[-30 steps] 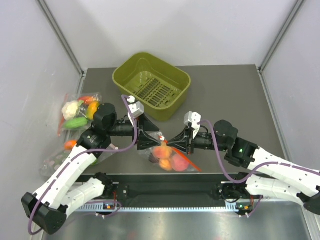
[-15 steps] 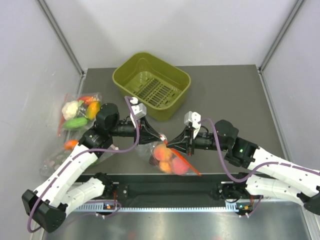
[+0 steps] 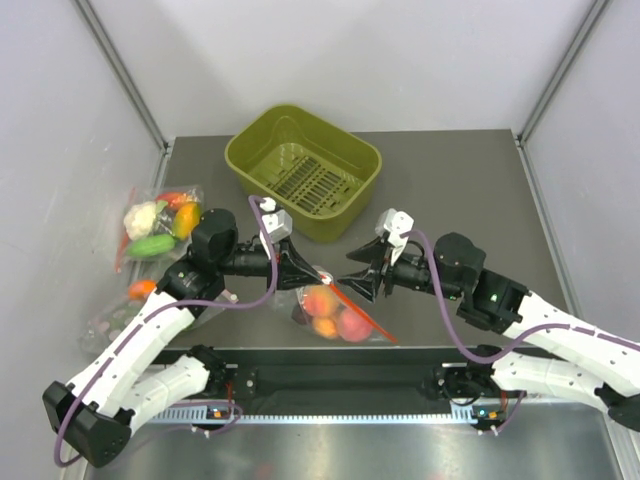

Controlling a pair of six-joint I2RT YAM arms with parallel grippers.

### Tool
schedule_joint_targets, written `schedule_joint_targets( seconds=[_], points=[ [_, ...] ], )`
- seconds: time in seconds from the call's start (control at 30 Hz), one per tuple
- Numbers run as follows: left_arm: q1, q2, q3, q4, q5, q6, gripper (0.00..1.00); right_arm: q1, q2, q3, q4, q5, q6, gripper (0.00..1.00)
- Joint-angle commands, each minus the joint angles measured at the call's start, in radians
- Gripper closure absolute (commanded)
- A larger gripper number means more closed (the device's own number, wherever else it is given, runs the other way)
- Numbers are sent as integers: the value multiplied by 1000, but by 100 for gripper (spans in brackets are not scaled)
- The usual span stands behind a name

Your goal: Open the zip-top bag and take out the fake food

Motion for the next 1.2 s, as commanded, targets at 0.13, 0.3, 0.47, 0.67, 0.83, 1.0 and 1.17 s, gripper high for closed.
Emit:
schedule_joint_targets(
  seconds=[0.13, 0.3, 0.47, 0.67, 0.83, 1.0, 1.17],
  points=[
    [-6, 23, 7, 18, -46, -3, 100, 30, 47, 92, 7, 32, -118, 43],
    [-4, 29, 11, -7, -97, 8, 100, 67, 73, 94, 49, 8, -135, 43],
    [-4, 40, 14, -13, -105, 8, 100, 89, 75, 94, 58, -3, -137, 43],
    [-4, 33, 11, -9, -91, 3, 100, 93, 131, 105, 60, 17, -146, 43],
    [-4, 31, 8, -4, -83, -2, 100, 95, 157, 120, 60, 23, -160, 43],
    [-6, 31, 7, -2, -82, -3, 100, 93, 156, 119, 60, 41, -170, 55],
    [-9, 34, 7, -4, -78, -5, 100, 95, 147, 119, 86, 49, -175, 57]
  ],
)
